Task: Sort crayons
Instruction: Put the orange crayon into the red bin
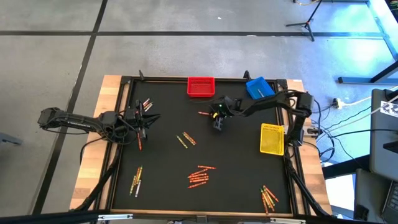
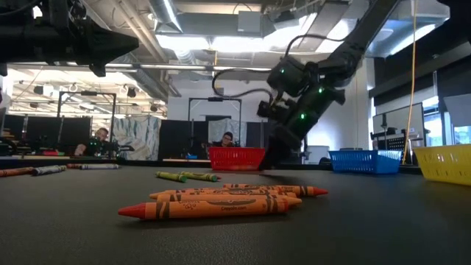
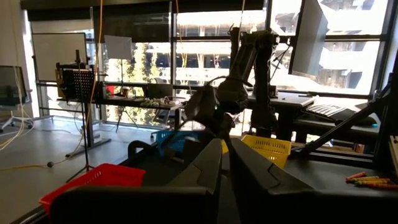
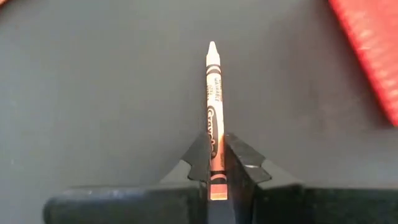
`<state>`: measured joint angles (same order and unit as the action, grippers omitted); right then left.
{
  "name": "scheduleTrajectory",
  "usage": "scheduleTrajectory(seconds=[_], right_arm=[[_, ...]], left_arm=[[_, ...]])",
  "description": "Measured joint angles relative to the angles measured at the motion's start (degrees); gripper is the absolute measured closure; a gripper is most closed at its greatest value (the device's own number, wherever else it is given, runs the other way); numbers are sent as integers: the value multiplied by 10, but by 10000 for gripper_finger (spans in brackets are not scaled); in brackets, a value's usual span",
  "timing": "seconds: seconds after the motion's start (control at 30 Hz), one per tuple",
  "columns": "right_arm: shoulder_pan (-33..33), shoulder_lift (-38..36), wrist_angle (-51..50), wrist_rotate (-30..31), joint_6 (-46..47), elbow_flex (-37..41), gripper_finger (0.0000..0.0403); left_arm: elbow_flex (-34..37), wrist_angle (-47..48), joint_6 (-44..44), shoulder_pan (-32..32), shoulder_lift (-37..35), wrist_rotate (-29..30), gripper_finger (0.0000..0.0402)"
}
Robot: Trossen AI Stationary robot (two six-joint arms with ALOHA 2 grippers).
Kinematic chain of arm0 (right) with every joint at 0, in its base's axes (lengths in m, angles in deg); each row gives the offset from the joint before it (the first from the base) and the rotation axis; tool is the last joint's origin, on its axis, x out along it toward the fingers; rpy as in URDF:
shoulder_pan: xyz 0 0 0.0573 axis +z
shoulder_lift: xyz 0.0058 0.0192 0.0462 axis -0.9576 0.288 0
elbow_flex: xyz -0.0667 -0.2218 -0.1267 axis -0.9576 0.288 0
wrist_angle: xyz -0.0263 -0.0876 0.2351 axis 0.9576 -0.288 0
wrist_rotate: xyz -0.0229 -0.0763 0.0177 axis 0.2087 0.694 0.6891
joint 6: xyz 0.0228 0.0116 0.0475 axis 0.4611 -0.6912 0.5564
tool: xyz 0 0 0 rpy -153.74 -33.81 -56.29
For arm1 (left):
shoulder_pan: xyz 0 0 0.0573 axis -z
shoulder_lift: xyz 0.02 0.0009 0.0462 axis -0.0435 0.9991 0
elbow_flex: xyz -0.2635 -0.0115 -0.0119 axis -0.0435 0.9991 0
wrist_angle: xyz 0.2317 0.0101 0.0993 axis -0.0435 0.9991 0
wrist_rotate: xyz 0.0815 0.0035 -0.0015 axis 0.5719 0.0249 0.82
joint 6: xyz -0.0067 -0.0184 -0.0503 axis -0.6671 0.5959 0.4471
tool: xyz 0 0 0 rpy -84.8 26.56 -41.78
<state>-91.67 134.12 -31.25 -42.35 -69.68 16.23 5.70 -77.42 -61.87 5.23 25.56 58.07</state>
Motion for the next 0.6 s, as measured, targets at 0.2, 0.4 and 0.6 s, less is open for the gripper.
scheduleTrajectory(seconds=[0.2, 0.4, 0.6], right_arm=[[0, -59, -12, 40, 1, -1, 395], [-27, -78, 65, 87, -15, -2, 382], [-89, -58, 161, 51, -15, -2, 379]], left_arm=[[0, 0, 0, 0, 0, 0, 376], [0, -16, 0, 0, 0, 0, 376], [0, -18, -15, 0, 0, 4, 376]])
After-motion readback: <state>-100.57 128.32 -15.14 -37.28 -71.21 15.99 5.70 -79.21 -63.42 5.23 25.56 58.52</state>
